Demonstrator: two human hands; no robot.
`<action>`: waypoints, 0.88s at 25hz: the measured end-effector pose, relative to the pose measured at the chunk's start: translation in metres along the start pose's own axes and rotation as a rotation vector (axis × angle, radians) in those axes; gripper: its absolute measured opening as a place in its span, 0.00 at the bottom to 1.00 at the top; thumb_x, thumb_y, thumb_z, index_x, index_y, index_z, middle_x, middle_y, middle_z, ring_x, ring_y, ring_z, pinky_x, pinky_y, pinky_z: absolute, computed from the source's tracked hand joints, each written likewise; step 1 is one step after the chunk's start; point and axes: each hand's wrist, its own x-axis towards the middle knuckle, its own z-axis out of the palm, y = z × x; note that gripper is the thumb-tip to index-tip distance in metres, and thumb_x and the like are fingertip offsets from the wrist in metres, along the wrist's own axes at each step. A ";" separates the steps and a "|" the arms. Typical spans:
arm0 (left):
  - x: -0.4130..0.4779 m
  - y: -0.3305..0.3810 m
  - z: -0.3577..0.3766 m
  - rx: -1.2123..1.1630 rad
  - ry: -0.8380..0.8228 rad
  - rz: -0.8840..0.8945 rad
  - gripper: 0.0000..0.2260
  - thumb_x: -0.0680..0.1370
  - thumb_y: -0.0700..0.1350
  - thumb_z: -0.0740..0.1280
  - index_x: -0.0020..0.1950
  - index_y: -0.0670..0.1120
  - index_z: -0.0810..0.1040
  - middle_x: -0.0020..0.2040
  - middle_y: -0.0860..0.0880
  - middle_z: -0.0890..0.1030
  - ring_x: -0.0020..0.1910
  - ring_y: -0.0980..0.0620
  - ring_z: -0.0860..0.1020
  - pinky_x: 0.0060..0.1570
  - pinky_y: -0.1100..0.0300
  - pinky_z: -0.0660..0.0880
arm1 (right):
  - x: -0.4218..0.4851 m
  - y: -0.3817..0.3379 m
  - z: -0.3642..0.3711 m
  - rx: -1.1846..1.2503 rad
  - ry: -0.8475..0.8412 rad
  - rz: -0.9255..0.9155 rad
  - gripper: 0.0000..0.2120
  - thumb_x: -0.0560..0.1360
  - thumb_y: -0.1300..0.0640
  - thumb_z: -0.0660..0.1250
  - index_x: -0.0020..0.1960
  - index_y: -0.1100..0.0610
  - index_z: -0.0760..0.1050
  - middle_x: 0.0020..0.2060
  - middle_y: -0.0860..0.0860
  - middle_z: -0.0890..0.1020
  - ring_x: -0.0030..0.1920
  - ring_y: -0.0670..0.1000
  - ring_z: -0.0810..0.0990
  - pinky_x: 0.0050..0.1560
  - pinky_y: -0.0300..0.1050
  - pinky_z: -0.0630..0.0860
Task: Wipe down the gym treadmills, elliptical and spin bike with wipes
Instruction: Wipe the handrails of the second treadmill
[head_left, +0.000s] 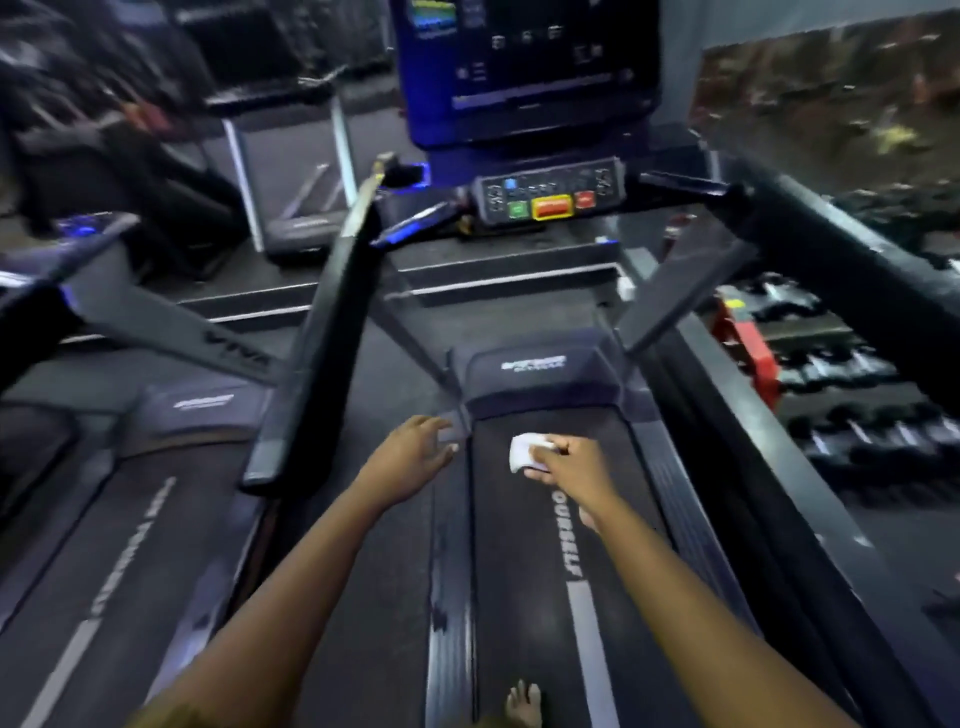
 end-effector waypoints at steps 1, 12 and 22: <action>0.003 -0.012 -0.011 0.011 0.054 -0.028 0.20 0.78 0.50 0.65 0.66 0.41 0.73 0.64 0.41 0.74 0.64 0.43 0.72 0.64 0.60 0.64 | 0.015 -0.008 0.017 0.006 -0.055 -0.010 0.11 0.74 0.71 0.62 0.53 0.67 0.79 0.43 0.55 0.81 0.35 0.46 0.80 0.37 0.36 0.80; 0.116 -0.116 -0.123 0.088 0.382 -0.302 0.28 0.79 0.51 0.63 0.76 0.45 0.59 0.73 0.41 0.62 0.71 0.42 0.63 0.70 0.52 0.59 | 0.176 -0.087 0.162 0.117 -0.245 -0.059 0.14 0.77 0.69 0.60 0.60 0.63 0.76 0.53 0.56 0.79 0.37 0.47 0.81 0.36 0.32 0.78; 0.155 -0.133 -0.101 0.143 0.287 -0.523 0.31 0.79 0.61 0.56 0.77 0.57 0.47 0.77 0.50 0.51 0.73 0.48 0.60 0.65 0.53 0.66 | 0.327 -0.171 0.283 -0.493 -0.198 -0.667 0.12 0.75 0.64 0.63 0.56 0.61 0.80 0.52 0.60 0.82 0.53 0.59 0.80 0.54 0.48 0.73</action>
